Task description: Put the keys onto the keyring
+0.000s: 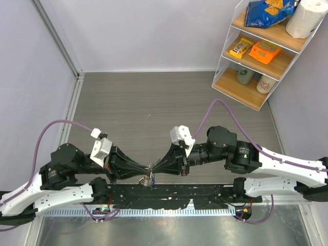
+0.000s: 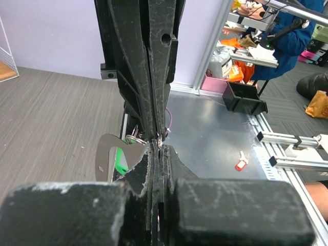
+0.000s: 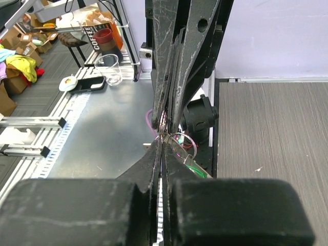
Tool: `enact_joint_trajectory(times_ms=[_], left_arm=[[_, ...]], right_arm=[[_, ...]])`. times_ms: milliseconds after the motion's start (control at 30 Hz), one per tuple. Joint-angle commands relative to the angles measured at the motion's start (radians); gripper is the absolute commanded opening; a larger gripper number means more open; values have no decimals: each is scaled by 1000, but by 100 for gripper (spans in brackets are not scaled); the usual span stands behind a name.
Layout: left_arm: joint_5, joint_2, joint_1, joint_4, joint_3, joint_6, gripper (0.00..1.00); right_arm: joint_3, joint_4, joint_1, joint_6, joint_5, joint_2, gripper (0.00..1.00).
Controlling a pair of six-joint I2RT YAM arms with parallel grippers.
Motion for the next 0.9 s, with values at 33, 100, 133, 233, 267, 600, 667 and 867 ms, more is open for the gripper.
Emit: enact_joint_trajectory(times_ms=[33,100,133,233,267,600,667,867], left_arm=[[-38,-14,-1,153,2,-10,0],[-43,-10,1,160,-1,-13,0],[-44,-8,-1,166,-1,-13,0],[-49,-11,-1,176,-1,-16,0],[-49,-10,-1,179,-3,-16,0],[-78,-23,-1,194,-10,-18,0],[-87,-29,-1,199,-15,-18,0],[-113,-46,-1,223,-35,-24,0]], right_arm=[[-80,144,7,52,-12,-56,6],[-101,204,7,66,-12,-62,5],[-114,216,7,71,-15,-64,5],[-137,266,8,87,-12,-73,5],[-143,273,8,90,-15,-73,5],[-157,314,10,110,-41,-37,5],[-160,323,13,114,-42,-34,5],[-177,357,22,123,-33,-28,5]])
